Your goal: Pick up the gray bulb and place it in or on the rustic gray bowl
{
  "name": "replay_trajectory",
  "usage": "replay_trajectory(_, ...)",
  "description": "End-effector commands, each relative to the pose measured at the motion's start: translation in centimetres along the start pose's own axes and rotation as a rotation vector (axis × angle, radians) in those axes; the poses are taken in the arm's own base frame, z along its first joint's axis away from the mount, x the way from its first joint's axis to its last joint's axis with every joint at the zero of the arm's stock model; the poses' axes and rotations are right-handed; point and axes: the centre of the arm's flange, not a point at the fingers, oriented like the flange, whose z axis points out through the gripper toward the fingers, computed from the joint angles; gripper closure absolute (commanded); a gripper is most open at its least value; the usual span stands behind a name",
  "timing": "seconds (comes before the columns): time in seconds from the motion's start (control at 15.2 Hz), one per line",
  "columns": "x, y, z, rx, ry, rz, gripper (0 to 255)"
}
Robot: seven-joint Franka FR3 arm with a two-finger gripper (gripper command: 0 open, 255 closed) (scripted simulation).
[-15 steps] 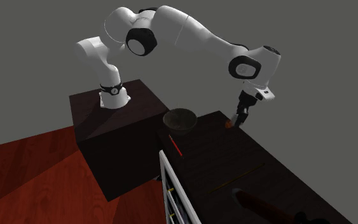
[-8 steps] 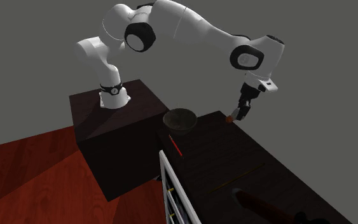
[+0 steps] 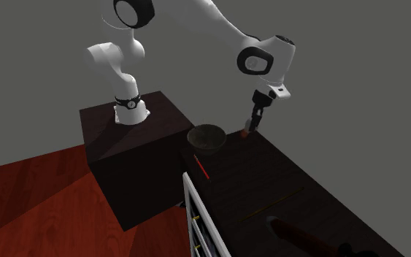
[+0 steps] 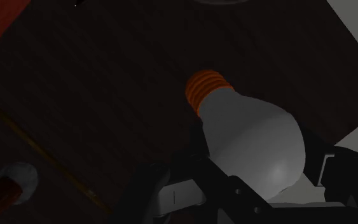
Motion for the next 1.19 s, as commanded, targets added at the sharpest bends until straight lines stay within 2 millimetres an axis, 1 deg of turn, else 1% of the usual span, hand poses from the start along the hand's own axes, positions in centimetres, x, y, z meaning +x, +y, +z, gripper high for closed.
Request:
replay_trajectory(0.0,-2.6,-0.2,0.5,-0.001,0.0,0.0,255)
replay_trajectory(0.79,-18.4,-1.2,2.6,-0.001,0.0,0.0,255)
replay_trajectory(1.12,-18.0,-1.3,5.2,-0.001,0.0,0.0,255)
